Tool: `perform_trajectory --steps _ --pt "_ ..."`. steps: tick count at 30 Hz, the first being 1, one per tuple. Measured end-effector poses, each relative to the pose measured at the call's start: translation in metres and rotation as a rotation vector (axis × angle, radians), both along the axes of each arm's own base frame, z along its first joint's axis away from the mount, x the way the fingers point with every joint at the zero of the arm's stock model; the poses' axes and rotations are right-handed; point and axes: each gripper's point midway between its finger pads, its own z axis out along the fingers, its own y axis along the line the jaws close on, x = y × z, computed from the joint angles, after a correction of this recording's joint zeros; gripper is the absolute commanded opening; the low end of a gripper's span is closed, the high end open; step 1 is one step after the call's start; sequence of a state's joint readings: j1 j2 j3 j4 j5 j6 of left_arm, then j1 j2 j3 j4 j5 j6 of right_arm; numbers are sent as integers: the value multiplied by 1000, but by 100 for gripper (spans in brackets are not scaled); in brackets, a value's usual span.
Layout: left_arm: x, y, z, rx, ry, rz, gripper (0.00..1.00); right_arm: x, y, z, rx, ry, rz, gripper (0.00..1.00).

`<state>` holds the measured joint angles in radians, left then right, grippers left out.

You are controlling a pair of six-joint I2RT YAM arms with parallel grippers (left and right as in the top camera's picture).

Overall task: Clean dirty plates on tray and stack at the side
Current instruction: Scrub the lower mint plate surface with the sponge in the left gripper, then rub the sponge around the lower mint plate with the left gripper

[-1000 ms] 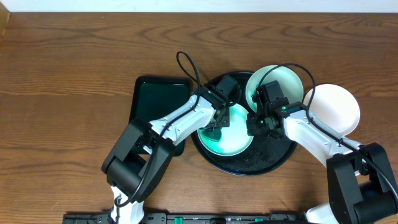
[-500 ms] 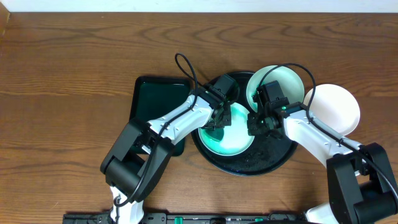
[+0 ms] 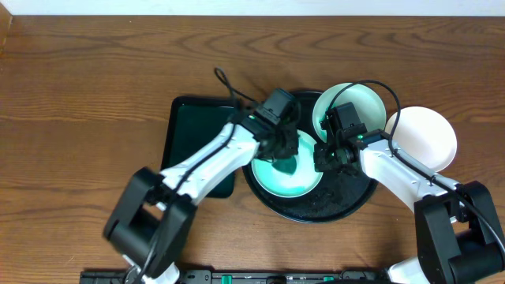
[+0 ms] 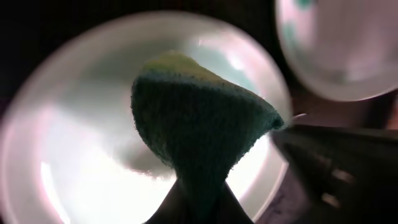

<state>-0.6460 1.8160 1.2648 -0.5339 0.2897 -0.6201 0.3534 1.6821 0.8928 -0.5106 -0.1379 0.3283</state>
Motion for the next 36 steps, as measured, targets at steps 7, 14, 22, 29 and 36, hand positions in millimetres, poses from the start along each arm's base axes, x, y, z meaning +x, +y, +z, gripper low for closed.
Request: perform_trajectory --steps 7,14,22,29,36 --pt "12 23 3 58 -37 31 8 0 2 1 11 -1 14 19" --pt "15 34 0 123 -64 42 8 1 0 0 4 -7 11 1" --pt "10 43 -18 157 -59 48 7 1 0 0 3 -8 12 1" --pt "9 48 -37 201 -27 82 7 1 0 0 3 -7 12 1" --pt "8 43 -59 238 -11 72 7 1 0 0 3 -8 13 1"
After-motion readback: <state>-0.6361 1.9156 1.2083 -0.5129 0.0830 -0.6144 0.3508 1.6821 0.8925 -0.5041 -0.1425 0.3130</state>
